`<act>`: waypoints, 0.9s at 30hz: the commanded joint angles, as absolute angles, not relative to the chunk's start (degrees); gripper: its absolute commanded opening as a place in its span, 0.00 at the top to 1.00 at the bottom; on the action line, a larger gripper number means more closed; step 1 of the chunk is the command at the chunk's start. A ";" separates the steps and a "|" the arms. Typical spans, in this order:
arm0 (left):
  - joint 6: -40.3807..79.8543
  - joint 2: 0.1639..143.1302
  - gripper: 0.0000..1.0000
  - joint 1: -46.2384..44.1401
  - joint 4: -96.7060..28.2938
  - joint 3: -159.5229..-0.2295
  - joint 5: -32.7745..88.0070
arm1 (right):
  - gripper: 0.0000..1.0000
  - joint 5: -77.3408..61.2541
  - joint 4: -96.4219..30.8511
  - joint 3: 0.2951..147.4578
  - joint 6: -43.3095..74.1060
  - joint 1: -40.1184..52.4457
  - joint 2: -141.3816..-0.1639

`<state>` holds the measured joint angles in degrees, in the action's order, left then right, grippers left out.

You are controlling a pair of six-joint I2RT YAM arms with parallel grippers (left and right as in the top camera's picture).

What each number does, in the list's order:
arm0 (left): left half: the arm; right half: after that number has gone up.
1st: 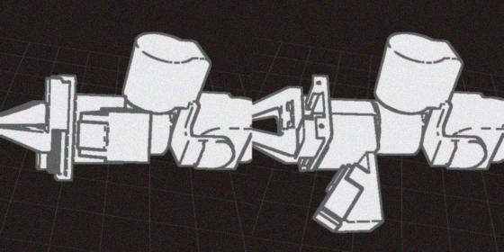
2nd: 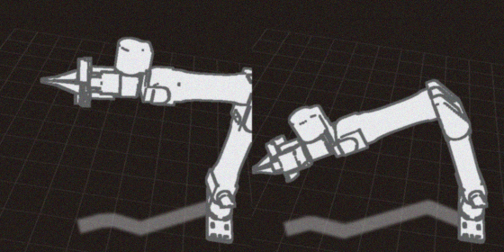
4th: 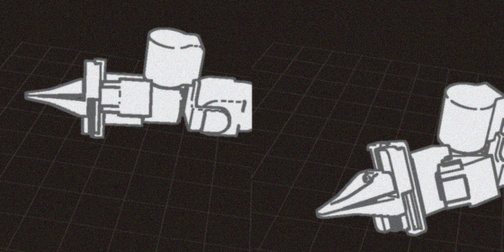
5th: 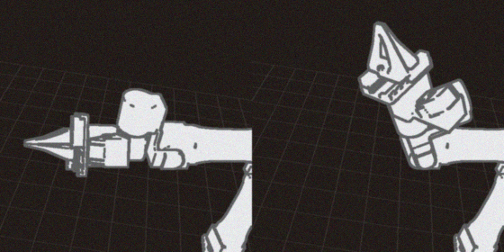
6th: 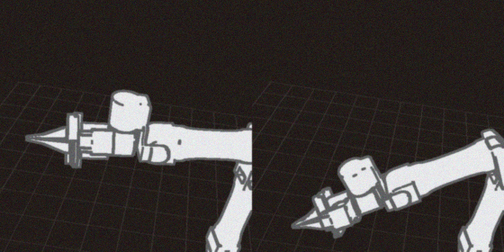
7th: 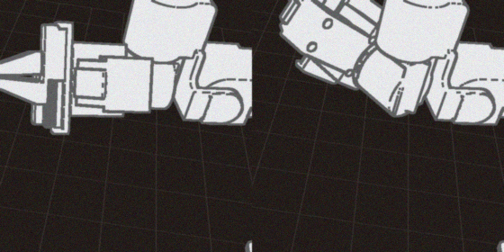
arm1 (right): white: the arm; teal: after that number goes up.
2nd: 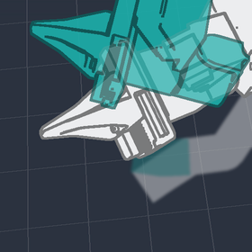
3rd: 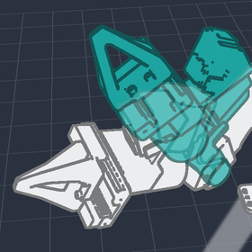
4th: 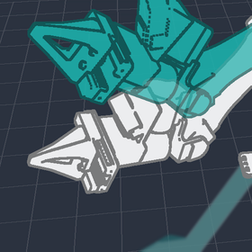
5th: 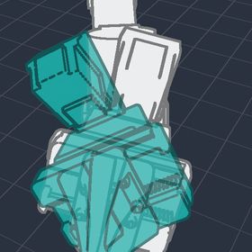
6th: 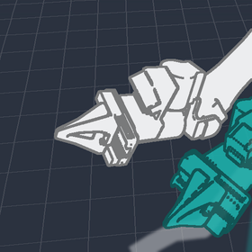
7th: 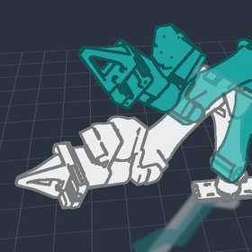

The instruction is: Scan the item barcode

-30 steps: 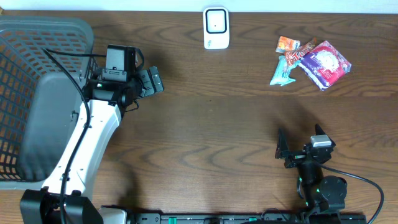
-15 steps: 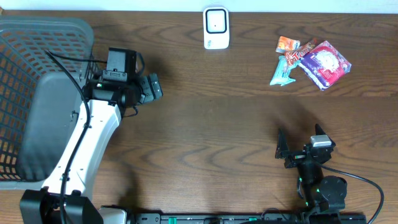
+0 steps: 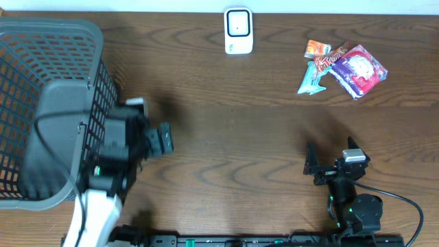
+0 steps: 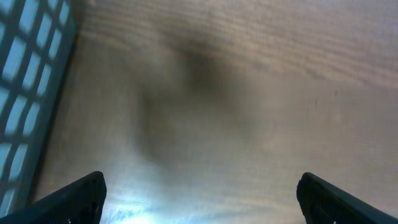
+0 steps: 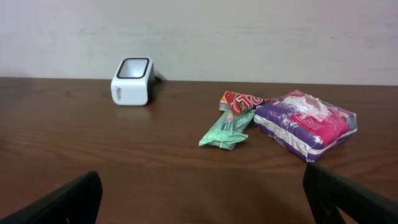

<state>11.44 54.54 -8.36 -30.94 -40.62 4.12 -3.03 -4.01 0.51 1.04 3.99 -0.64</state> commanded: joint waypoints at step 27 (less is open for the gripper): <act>1.50 0.10 0.02 4.69 0.86 -1.15 13.58 | 0.01 -2.94 -4.10 0.30 1.63 3.68 -0.32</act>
